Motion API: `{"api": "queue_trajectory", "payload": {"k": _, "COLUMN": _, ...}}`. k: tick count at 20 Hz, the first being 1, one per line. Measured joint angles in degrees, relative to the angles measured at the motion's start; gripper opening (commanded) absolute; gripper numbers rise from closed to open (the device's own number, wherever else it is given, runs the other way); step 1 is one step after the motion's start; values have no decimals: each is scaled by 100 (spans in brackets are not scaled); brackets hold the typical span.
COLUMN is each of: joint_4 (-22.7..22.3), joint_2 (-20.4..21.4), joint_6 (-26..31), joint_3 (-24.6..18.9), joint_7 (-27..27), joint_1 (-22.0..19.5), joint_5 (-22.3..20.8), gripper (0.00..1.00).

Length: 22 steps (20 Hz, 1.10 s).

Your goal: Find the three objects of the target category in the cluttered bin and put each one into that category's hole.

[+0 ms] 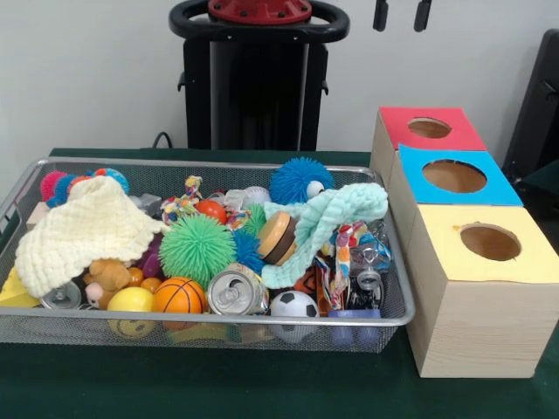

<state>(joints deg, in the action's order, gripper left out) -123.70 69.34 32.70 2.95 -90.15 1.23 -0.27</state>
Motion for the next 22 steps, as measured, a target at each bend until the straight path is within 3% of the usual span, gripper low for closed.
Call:
{"api": "queue_trajectory", "payload": {"k": 10, "joint_4": 165, "joint_2": -226, "joint_6": 0, "joint_3": -30, "joint_7": 0, "joint_1": -430, "joint_5": -1, "gripper": 100}}
{"api": "queue_trajectory", "payload": {"k": 22, "joint_4": 174, "joint_2": -678, "joint_6": -15, "joint_3": -499, "joint_7": 0, "joint_1": -1215, "joint_5": -4, "gripper": 100}}
